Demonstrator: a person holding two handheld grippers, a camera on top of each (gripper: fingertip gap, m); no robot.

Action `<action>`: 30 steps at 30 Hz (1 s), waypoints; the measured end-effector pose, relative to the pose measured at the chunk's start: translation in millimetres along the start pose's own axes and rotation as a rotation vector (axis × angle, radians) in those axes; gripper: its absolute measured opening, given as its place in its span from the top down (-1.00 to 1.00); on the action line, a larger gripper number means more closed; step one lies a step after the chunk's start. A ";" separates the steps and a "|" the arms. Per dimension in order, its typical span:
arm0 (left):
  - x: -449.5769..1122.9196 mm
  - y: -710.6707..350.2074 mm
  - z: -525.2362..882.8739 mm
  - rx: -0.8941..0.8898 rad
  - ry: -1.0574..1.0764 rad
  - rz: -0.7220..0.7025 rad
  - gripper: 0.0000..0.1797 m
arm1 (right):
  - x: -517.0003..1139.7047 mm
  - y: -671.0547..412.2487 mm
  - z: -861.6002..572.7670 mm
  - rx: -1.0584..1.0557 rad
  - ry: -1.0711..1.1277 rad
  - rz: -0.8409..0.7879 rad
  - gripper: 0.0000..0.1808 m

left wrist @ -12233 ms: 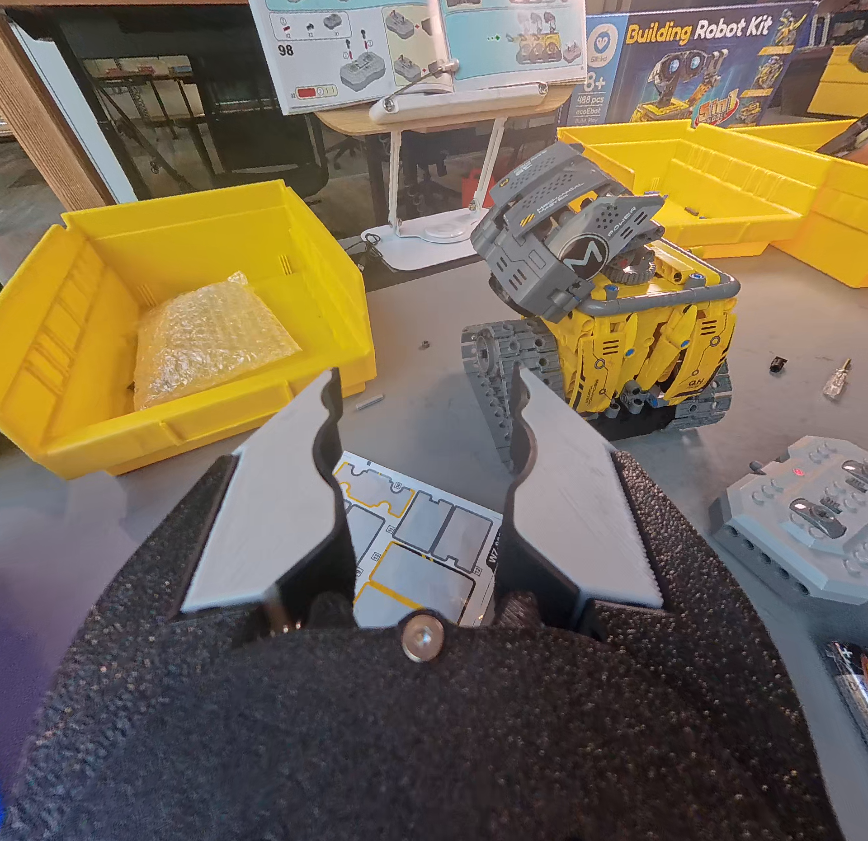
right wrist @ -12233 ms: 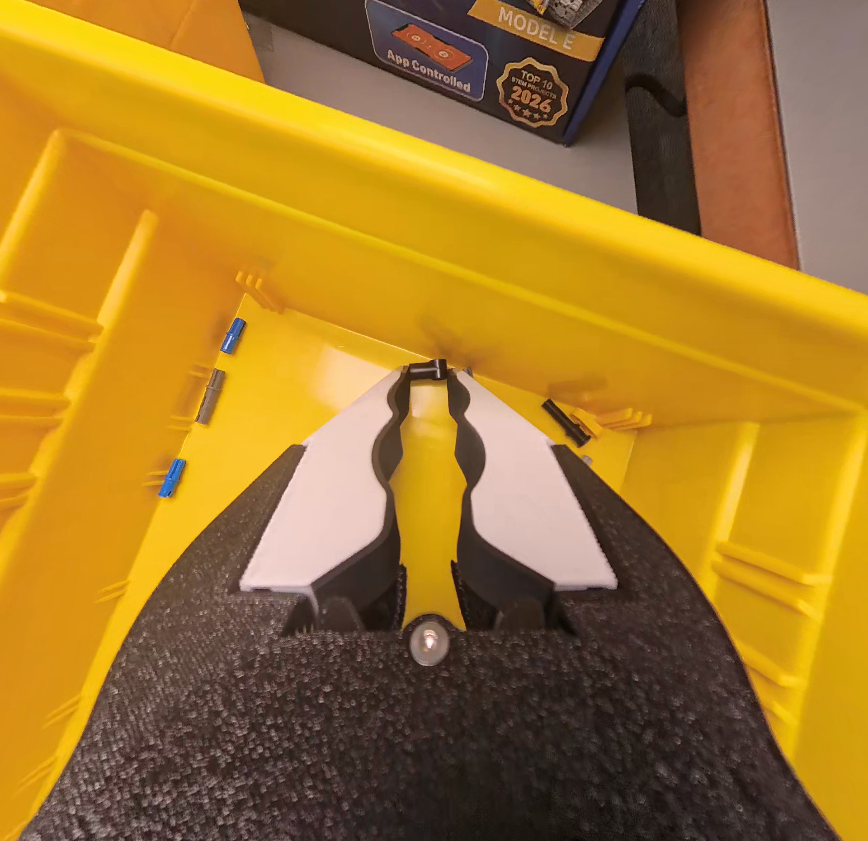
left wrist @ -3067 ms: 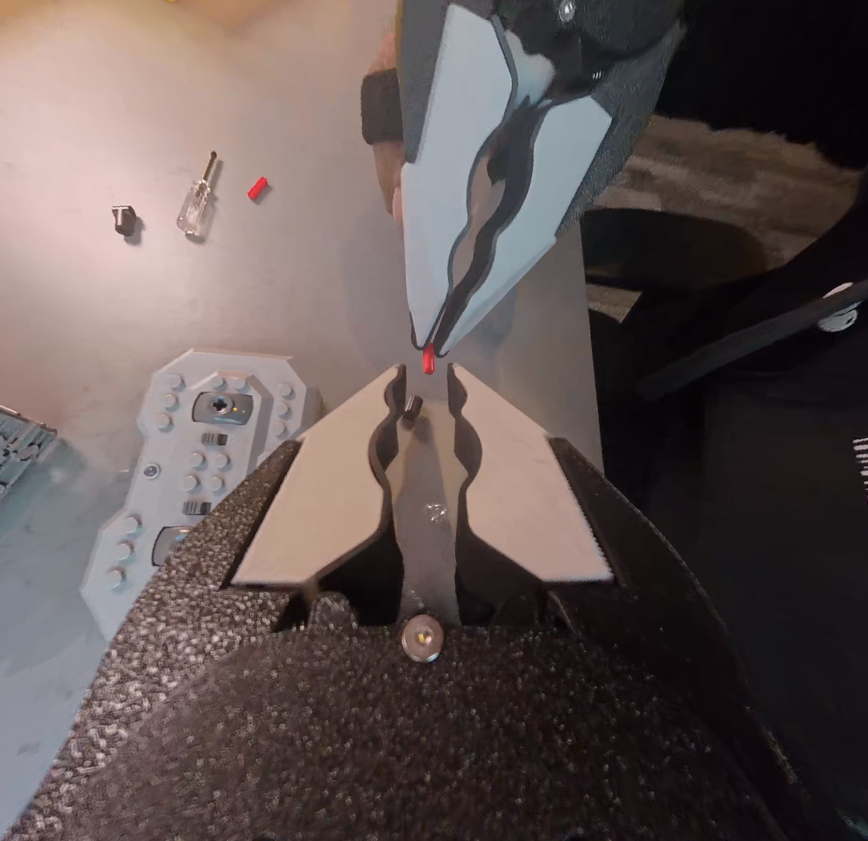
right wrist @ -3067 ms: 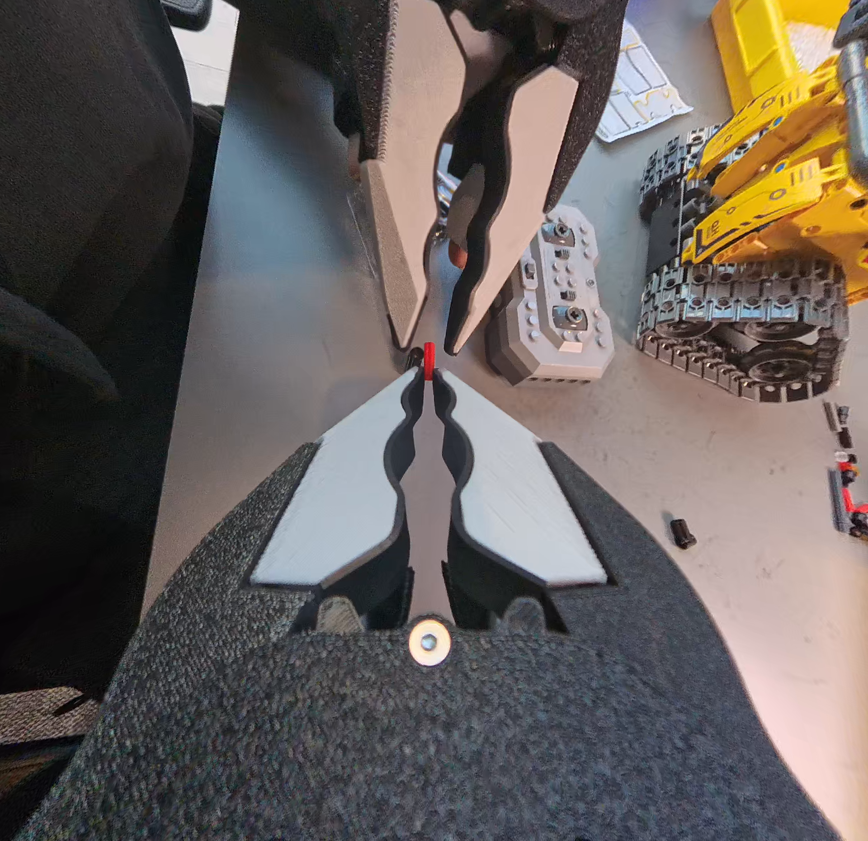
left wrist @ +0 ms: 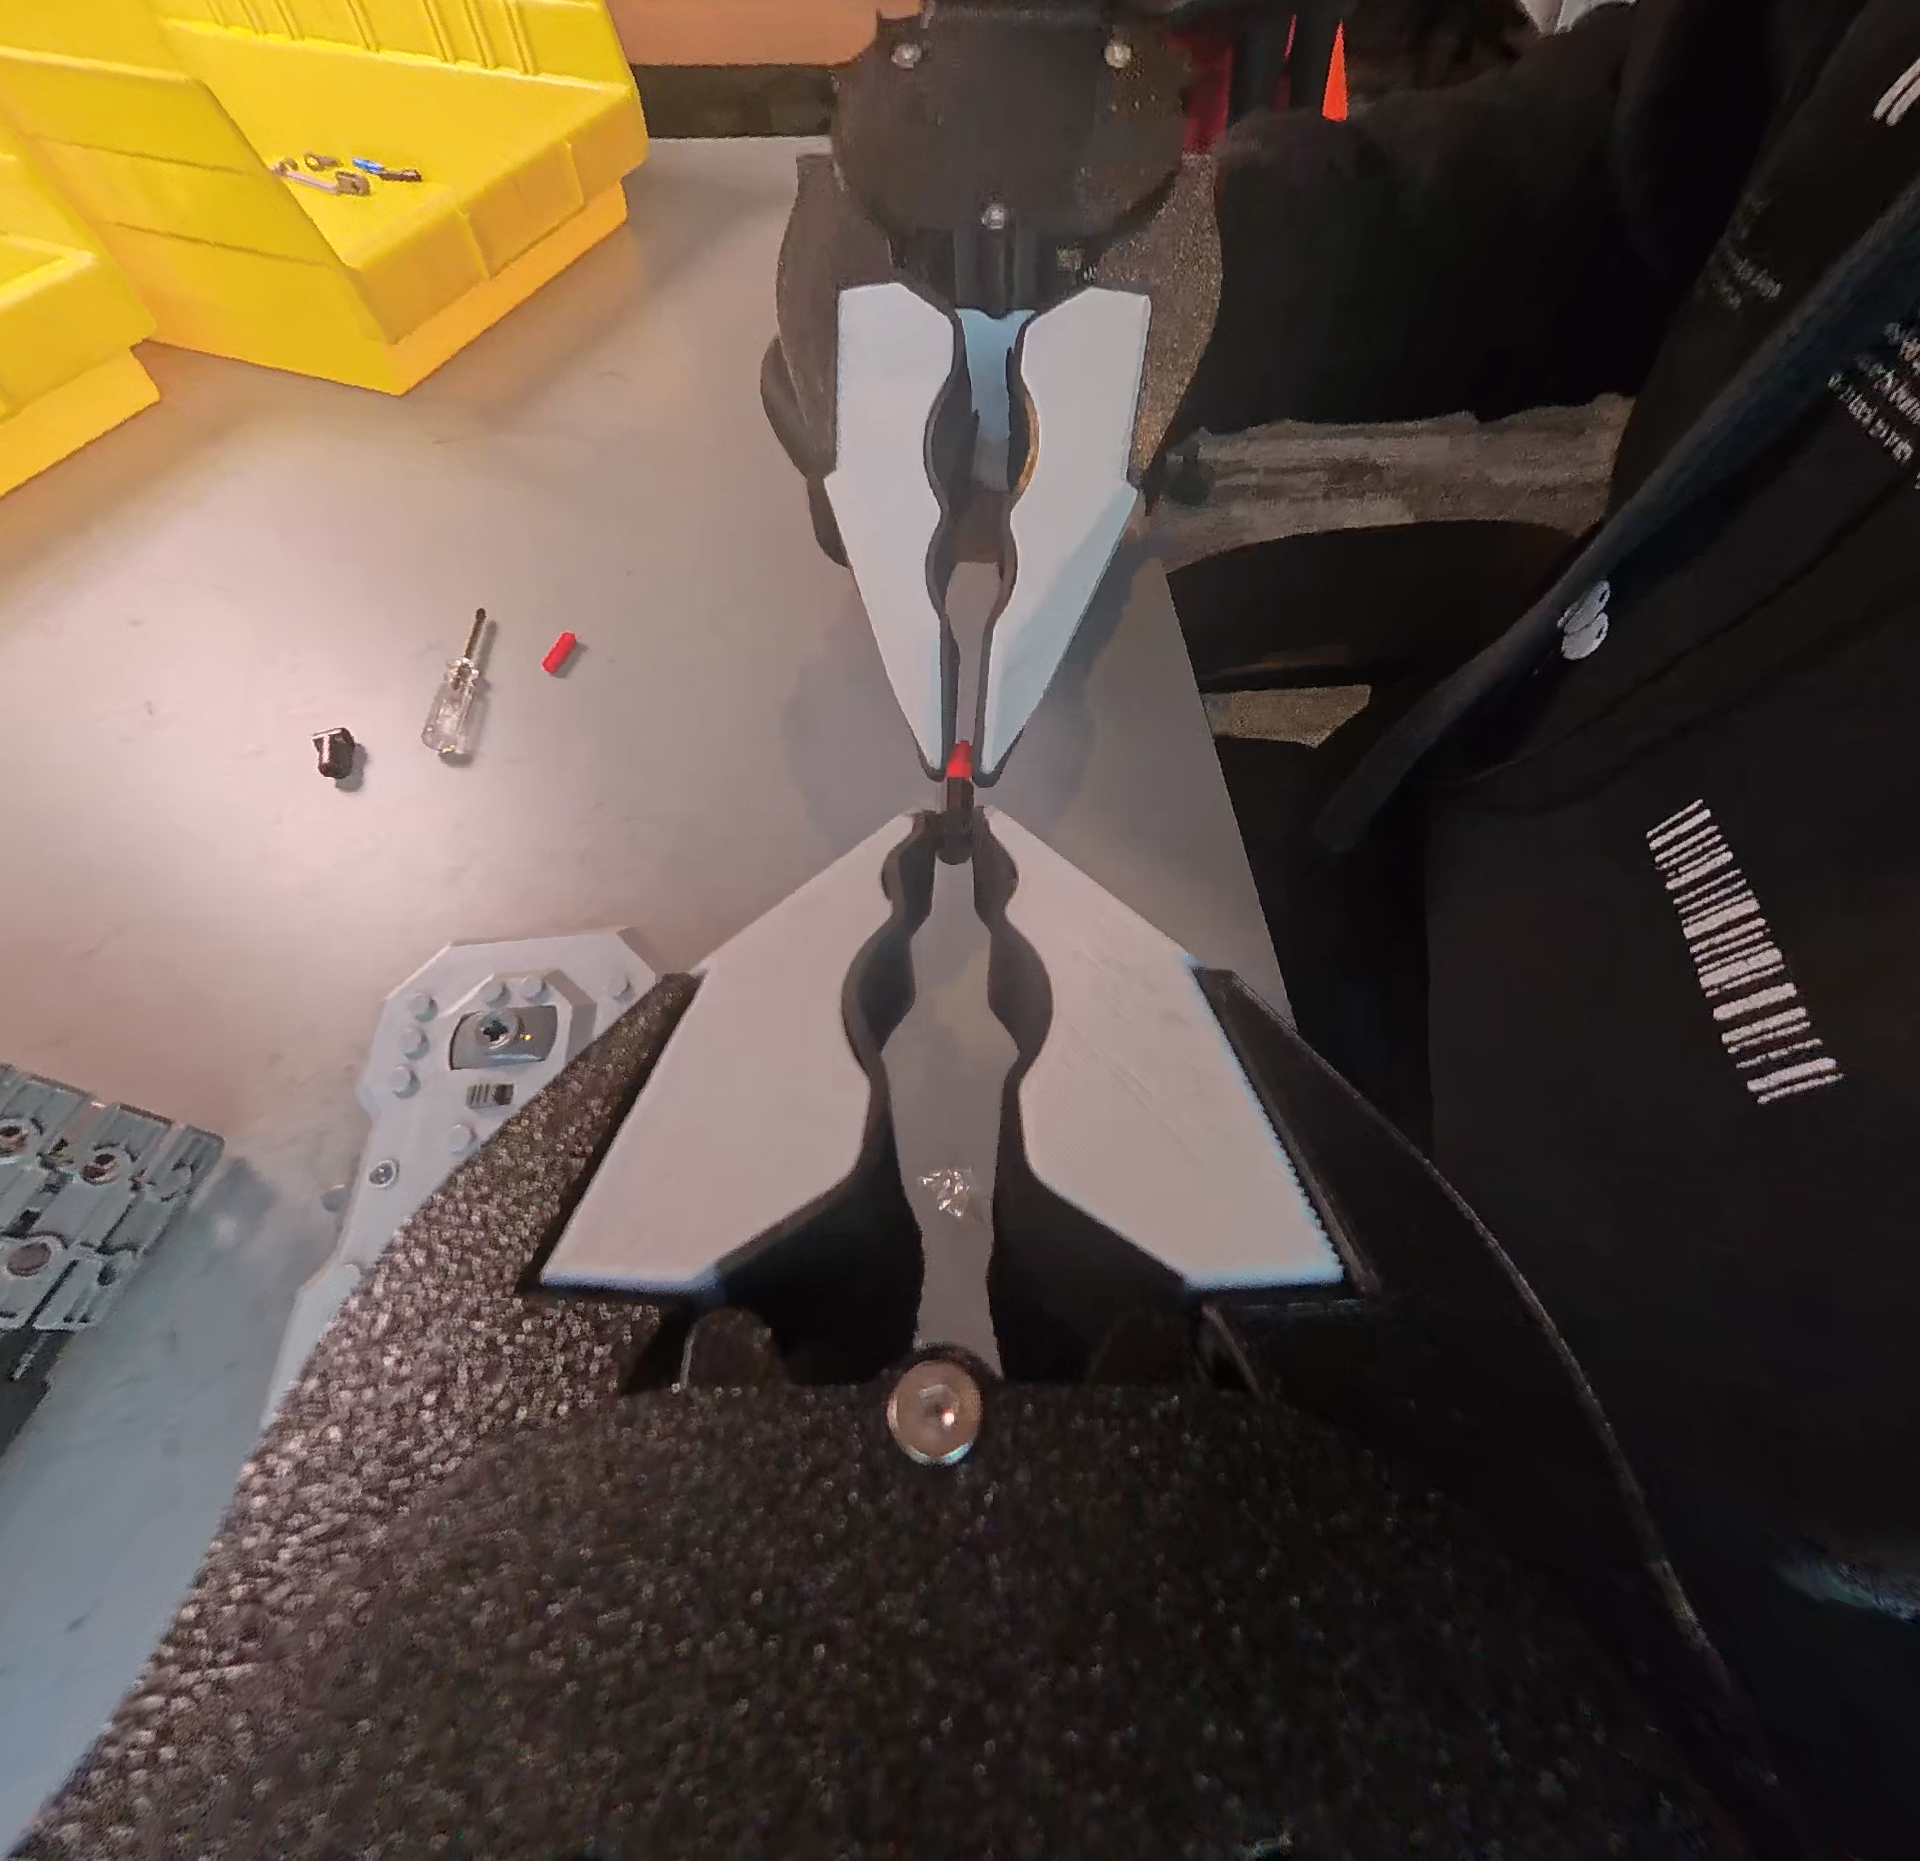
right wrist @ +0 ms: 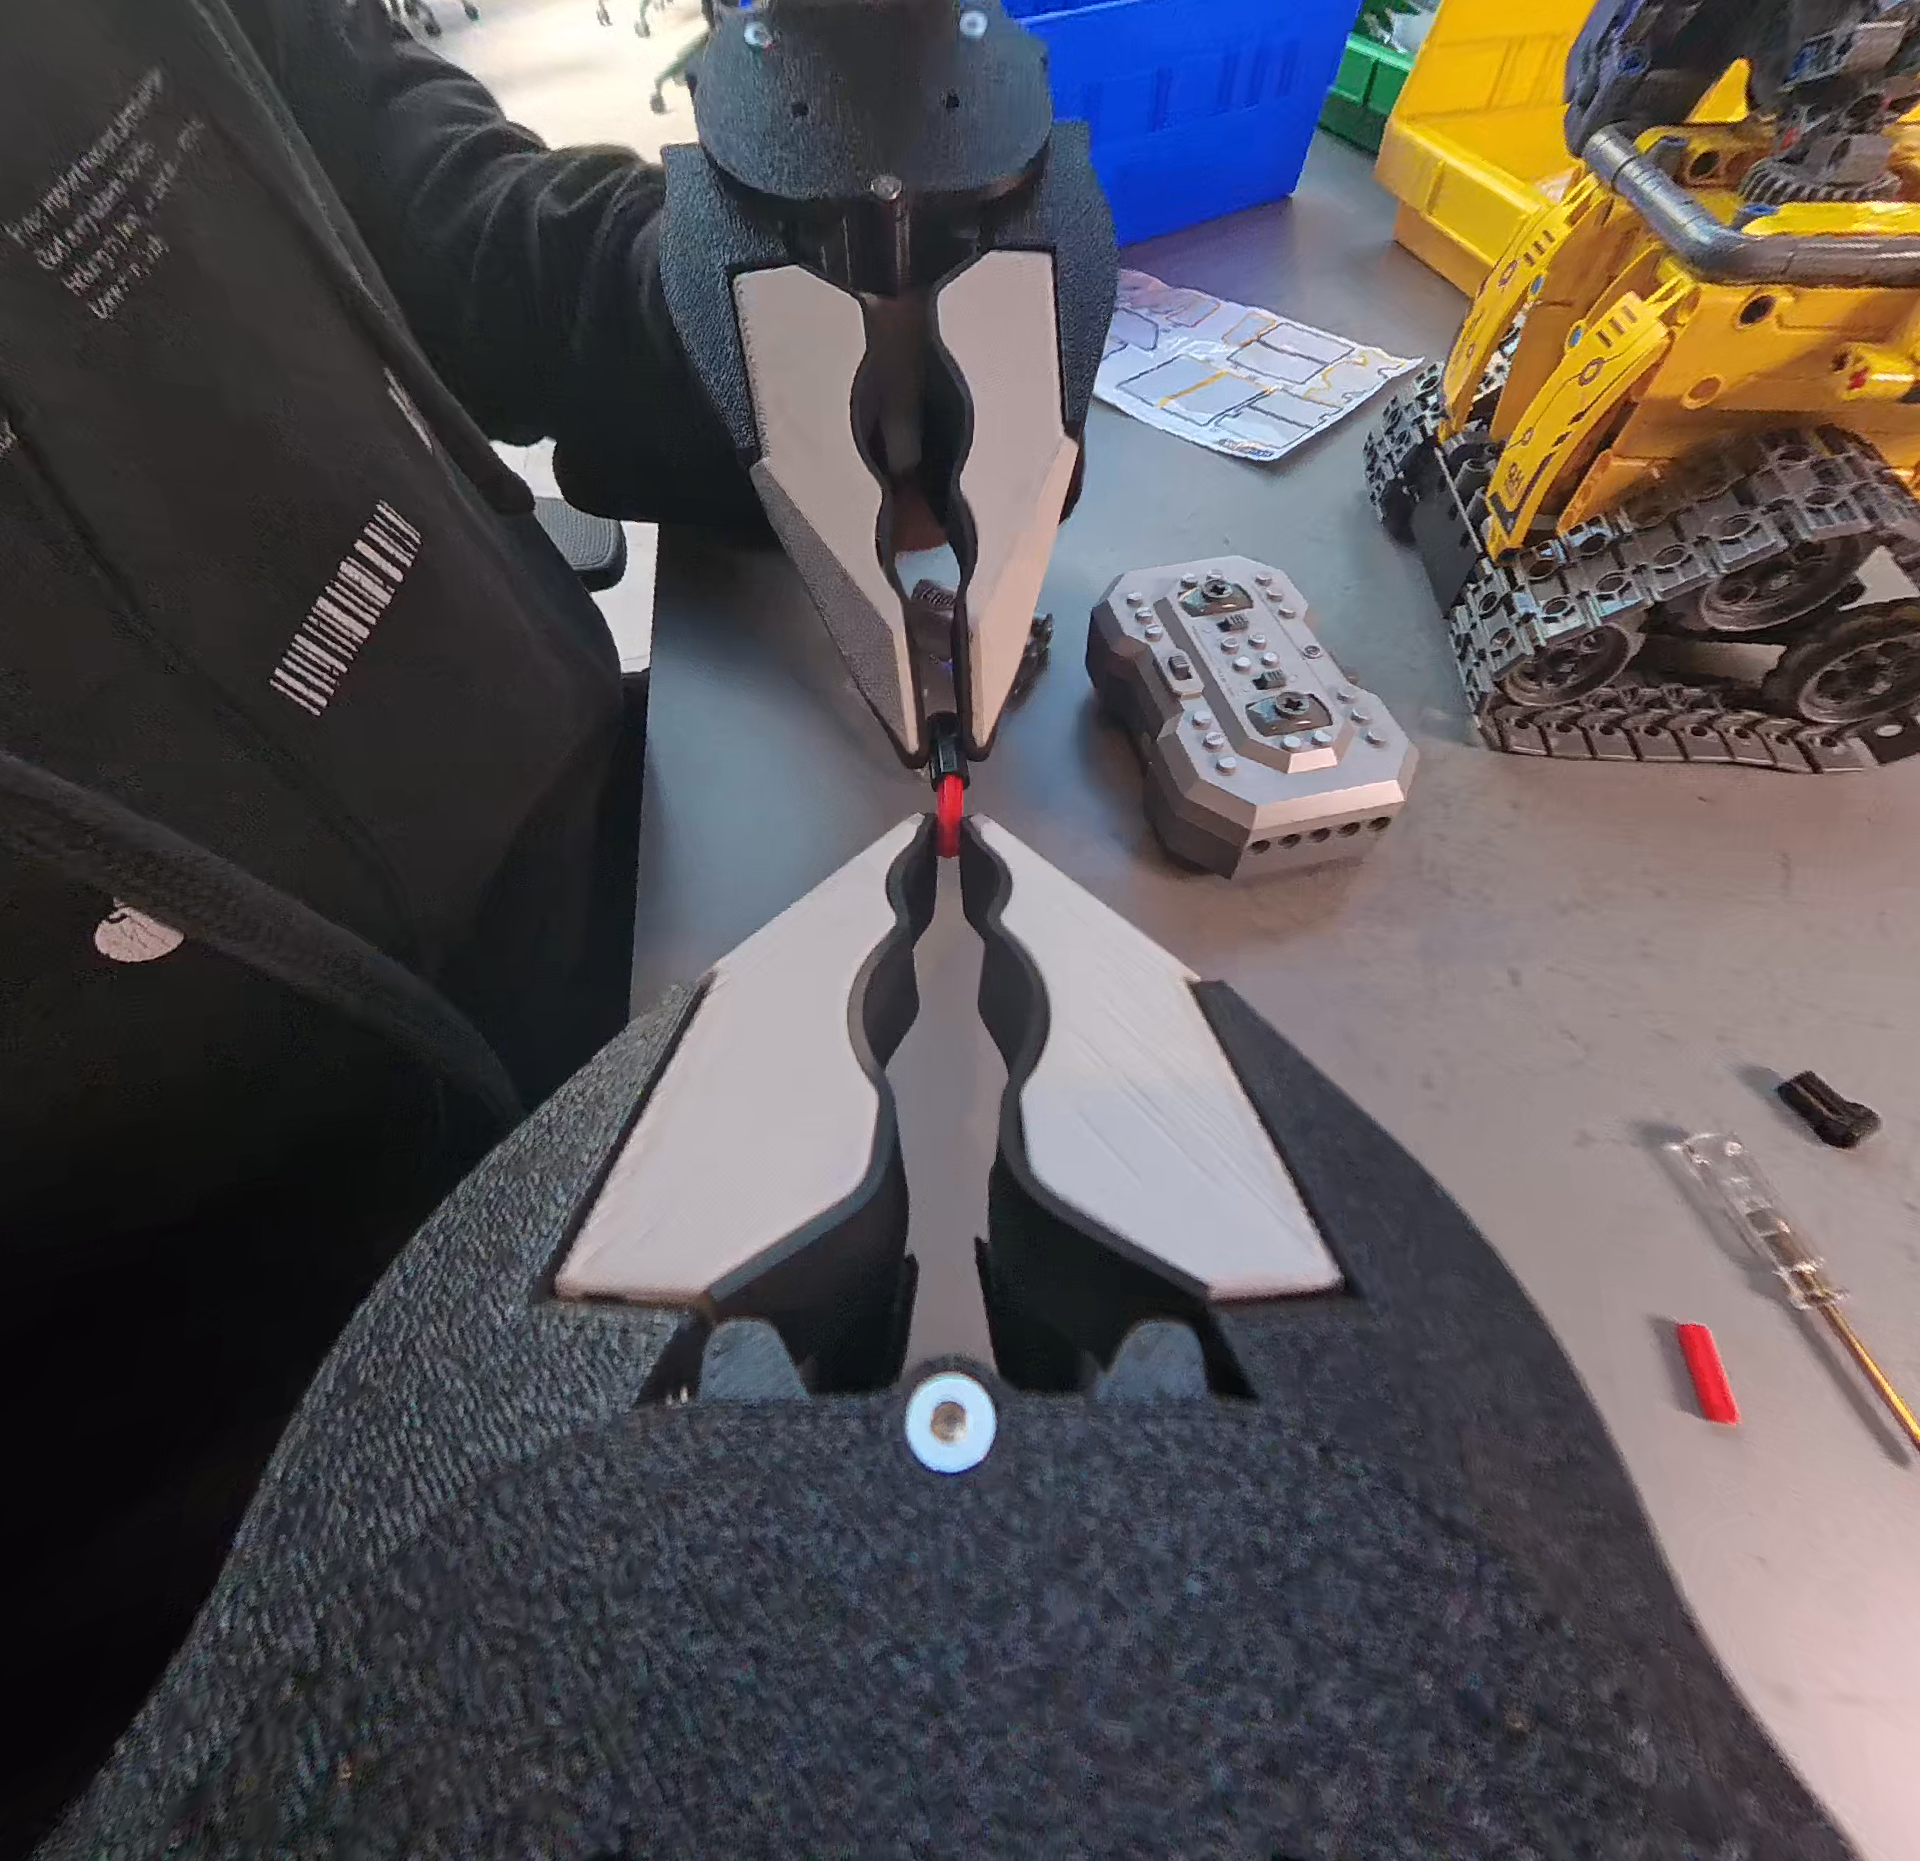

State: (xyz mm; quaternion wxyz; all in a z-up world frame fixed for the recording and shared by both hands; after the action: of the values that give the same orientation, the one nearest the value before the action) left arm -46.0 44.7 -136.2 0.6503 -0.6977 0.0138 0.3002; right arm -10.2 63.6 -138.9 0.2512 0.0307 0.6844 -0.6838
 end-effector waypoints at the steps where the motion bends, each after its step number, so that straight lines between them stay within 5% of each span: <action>1: 0.5 0.0 -1.9 0.021 0.005 0.010 0.94 | 1.5 3.1 1.9 -0.013 -0.007 0.024 0.97; 7: 1.6 0.7 -5.8 0.133 0.013 0.106 0.94 | 4.4 7.5 5.8 -0.022 -0.027 0.074 0.97; 30: 13.7 15.4 1.0 0.127 0.026 0.160 0.94 | 12.2 21.5 -1.4 -0.035 0.017 0.175 0.98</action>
State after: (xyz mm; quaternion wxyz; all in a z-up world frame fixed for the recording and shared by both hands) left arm -41.5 48.4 -156.0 0.6670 -0.6554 0.0972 0.3406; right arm -12.9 62.7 -163.6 0.3046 0.0919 0.6931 -0.6468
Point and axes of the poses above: each gripper's, where its closed fingertips meet, x out along the fingers, y out of its underside, z = x × y across the jaws, the point moved 2 cm from there along -x, back along the fingers, and after that the axes turned 2 degrees about x, right-handed, at the moved point
